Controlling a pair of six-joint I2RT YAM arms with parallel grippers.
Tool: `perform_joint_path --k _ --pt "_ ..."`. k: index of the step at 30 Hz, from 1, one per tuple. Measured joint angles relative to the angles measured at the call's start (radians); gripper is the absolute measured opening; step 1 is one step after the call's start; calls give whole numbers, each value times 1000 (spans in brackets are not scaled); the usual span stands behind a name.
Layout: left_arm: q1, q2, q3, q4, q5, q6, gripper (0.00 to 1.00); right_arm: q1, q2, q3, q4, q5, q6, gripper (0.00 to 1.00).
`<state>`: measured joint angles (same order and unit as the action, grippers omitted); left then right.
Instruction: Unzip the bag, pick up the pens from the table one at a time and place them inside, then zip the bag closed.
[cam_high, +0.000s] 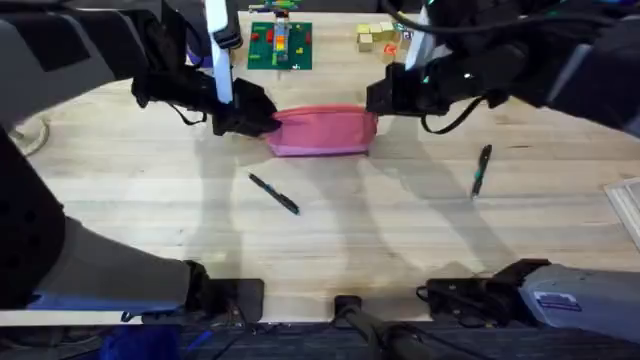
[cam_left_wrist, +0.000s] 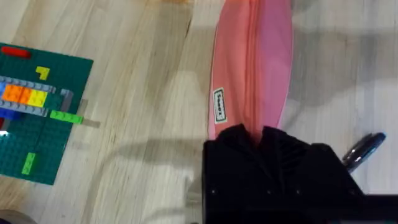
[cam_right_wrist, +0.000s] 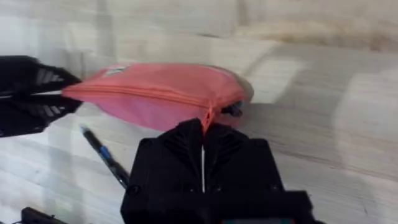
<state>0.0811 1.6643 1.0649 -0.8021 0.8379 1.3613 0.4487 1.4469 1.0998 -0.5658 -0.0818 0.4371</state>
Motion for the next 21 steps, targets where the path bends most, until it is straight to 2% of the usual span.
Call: perform_joint_path --k 16,21 --pt "1 0 0 0 0 0 42 1 -15 4 -11 0 -12 32" --pt "1 0 0 -1 0 0 42 31 -13 4 8 -16 -34 31"
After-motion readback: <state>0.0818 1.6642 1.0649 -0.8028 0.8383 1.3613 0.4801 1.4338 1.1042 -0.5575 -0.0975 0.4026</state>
